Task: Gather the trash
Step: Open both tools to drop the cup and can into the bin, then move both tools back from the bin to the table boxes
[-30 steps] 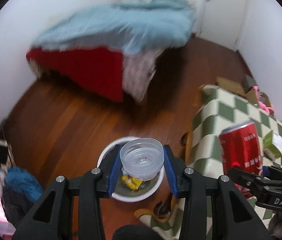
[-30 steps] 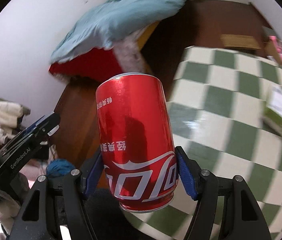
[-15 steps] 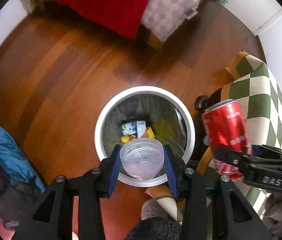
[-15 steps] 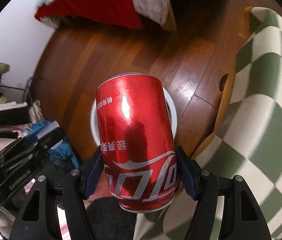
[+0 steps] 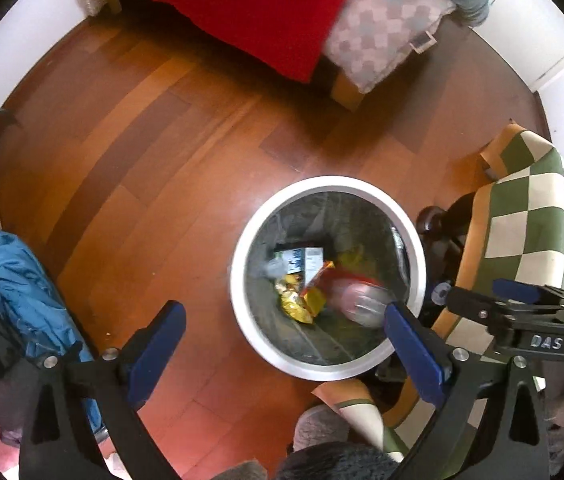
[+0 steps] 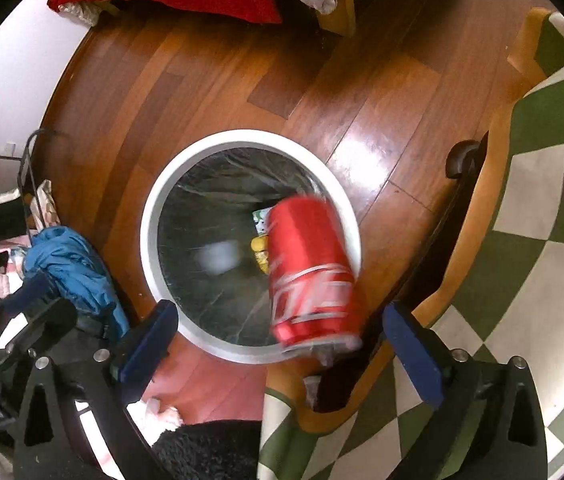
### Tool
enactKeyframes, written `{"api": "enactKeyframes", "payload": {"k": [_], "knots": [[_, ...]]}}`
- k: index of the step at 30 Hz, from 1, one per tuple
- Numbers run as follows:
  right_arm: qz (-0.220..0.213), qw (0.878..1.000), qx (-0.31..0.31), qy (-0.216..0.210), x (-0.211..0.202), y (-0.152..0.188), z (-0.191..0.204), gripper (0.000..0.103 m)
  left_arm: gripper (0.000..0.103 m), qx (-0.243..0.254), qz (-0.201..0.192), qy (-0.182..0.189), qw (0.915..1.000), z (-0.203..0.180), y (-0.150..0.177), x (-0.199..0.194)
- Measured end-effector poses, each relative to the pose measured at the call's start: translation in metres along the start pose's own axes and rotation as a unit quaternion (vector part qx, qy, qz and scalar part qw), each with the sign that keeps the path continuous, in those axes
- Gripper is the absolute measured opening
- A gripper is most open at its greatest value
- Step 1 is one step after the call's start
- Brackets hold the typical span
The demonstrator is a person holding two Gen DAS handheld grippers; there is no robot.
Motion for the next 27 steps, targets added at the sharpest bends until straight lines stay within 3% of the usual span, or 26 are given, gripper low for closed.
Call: {"api": "enactKeyframes", "payload": {"k": [11, 27], "knots": [[-0.053, 0.997, -0.021, 0.057, -0.043, 0.026, 0.001, 0.103, 0.101, 0.006, -0.050, -0.033, 0.9982, 0.000, 0.013, -0.049], [-0.146, 0.989, 0.002, 0.034, -0.145, 0.098, -0.005, 0.103, 0.101, 0.063, -0.142, -0.062, 0.9859, -0.045, 0.044, -0.143]]}}
Point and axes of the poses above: each gripper's, at about its wrist camera, not at the fingertips, and x roughly the way its jaws point, z to its left, y to its underside, the point moved 8 cm from there along x, roughly the way its jaws point, and after that the axes turned 12 degrees about y, right-handed, at the moved point
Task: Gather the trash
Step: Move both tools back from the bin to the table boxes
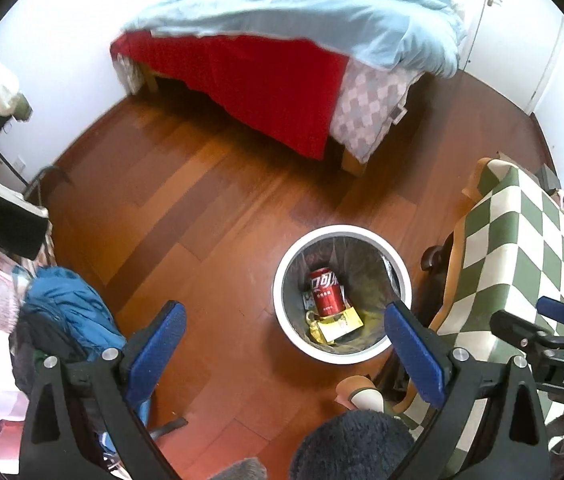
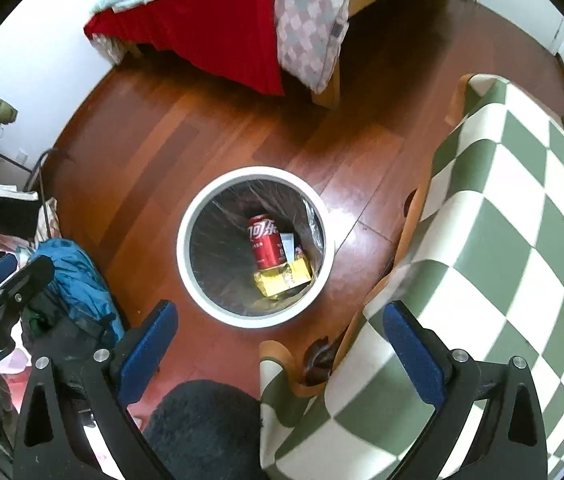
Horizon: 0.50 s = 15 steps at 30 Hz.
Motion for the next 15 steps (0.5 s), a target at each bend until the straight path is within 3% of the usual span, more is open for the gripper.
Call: {"api": "enactKeyframes", "payload": {"k": [7, 15], "knots": [[-0.063, 0.997, 0.034, -0.010, -0.064, 0.021, -0.019, 0.103, 0.101, 0.018, -0.044, -0.004, 0.9988, -0.031, 0.007, -0.051], [-0.120, 0.987, 0.086, -0.064, -0.140, 0.065, -0.058, 0.103, 0.101, 0.039, -0.077, 0.013, 0.9962, -0.085, 0.018, -0.088]]}}
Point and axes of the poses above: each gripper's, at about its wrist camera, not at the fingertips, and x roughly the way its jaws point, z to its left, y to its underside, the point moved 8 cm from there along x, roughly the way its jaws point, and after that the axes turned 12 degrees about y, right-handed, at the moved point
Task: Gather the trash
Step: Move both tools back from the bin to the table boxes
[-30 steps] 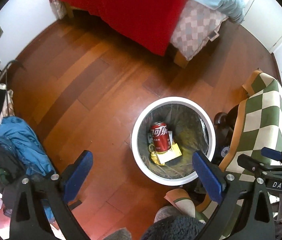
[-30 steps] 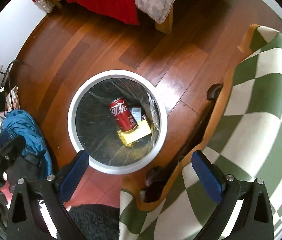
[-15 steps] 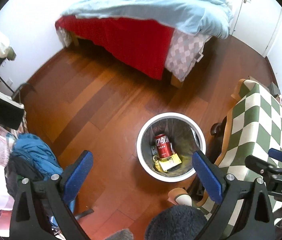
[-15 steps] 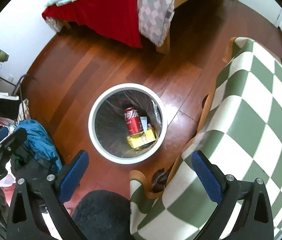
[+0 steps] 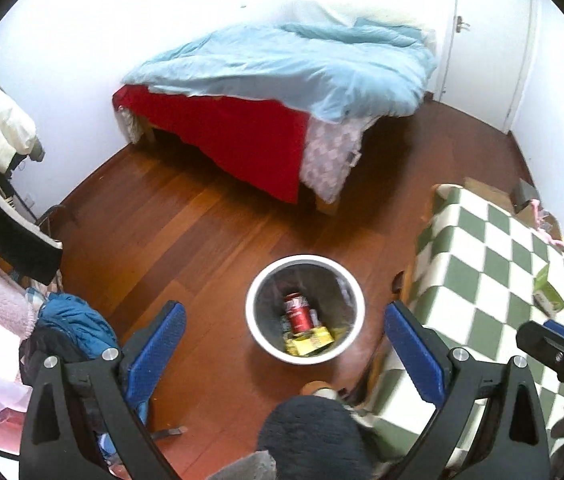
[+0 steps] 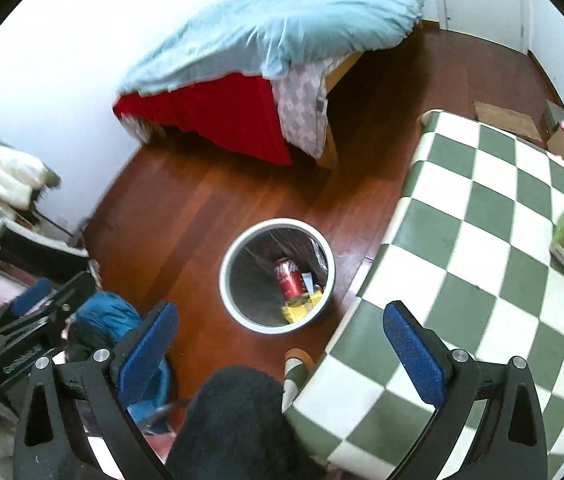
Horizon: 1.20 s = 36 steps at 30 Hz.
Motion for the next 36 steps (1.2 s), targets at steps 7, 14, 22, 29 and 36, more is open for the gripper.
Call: {"api": "enactKeyframes", "payload": {"k": [7, 14, 22, 29, 36], "knots": [[-0.022, 0.997, 0.068, -0.007, -0.049, 0.017, -0.079, 0.103, 0.101, 0.041, 0.015, 0.032, 0.9985, -0.095, 0.005, 0.030], [-0.018, 0.987, 0.140, 0.074, -0.065, 0.022, -0.223, 0.103, 0.103, 0.109, 0.071, 0.084, 0.9879, -0.231, 0.014, 0.096], [0.060, 0.965, 0.165, 0.194, -0.029, 0.026, -0.410, 0.103, 0.103, 0.185, 0.117, 0.049, 0.9746, -0.340, 0.035, 0.175], [0.146, 0.950, 0.133, 0.241, 0.035, 0.016, -0.512, 0.103, 0.103, 0.193, 0.135, 0.020, 0.9716, -0.366, 0.047, 0.208], [0.166, 0.951, 0.093, 0.244, 0.081, 0.006, -0.542, 0.103, 0.103, 0.198, 0.136, 0.026, 0.9704, -0.374, 0.041, 0.212]]}}
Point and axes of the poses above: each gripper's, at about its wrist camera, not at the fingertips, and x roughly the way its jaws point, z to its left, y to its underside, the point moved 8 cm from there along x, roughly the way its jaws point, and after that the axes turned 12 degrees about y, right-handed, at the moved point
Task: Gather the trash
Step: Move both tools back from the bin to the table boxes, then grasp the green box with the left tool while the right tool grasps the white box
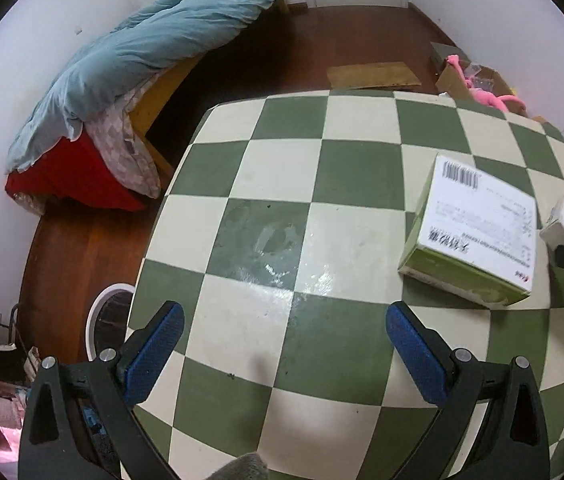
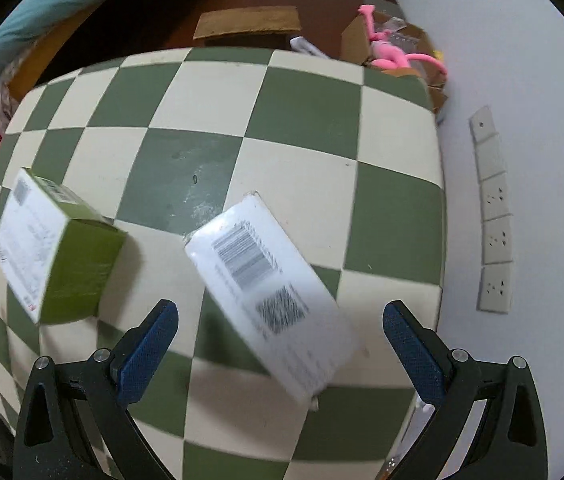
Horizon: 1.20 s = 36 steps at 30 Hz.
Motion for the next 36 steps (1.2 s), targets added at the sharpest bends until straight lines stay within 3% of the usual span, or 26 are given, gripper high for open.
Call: {"api": "enactKeyframes", "payload": {"k": [7, 8, 10, 14, 16, 19, 22, 24, 33, 36], "knots": [[0.009, 0.999, 0.031, -0.013, 0.017, 0.003, -0.001, 0.101, 0.103, 0.035, -0.038, 0.030, 0.9983, -0.022, -0.025, -0.026], [0.009, 0.999, 0.040, -0.018, 0.016, 0.007, 0.000, 0.097, 0.103, 0.040, -0.041, 0.037, 0.9977, -0.027, -0.030, -0.028], [0.013, 0.998, 0.058, -0.022, 0.014, 0.013, -0.003, 0.072, 0.103, 0.052, -0.050, 0.055, 0.9959, -0.038, -0.040, -0.034], [0.014, 0.993, 0.112, -0.020, 0.007, 0.028, -0.018, 0.068, 0.103, 0.087, -0.052, 0.090, 0.9908, -0.065, -0.054, -0.039], [0.013, 0.987, 0.159, -0.025, 0.004, 0.038, -0.033, 0.059, 0.103, 0.114, -0.040, 0.109, 0.9868, -0.082, -0.059, -0.036], [0.020, 0.973, 0.226, -0.038, 0.003, 0.053, -0.053, 0.059, 0.103, 0.156, -0.022, 0.116, 0.9807, -0.104, -0.063, -0.027], [0.033, 0.967, 0.245, -0.060, 0.008, 0.063, -0.057, 0.060, 0.103, 0.184, -0.003, 0.119, 0.9758, -0.119, -0.063, -0.015], [0.043, 0.966, 0.246, -0.072, 0.012, 0.066, -0.056, 0.066, 0.103, 0.193, 0.009, 0.121, 0.9736, -0.126, -0.061, -0.007], [0.036, 0.973, 0.222, -0.056, 0.021, 0.066, -0.055, 0.069, 0.103, 0.203, 0.071, 0.113, 0.9699, -0.139, -0.047, 0.036], [0.030, 0.974, 0.218, -0.046, 0.020, 0.065, -0.055, 0.069, 0.102, 0.204, 0.060, 0.094, 0.9726, -0.137, -0.049, 0.039]]}}
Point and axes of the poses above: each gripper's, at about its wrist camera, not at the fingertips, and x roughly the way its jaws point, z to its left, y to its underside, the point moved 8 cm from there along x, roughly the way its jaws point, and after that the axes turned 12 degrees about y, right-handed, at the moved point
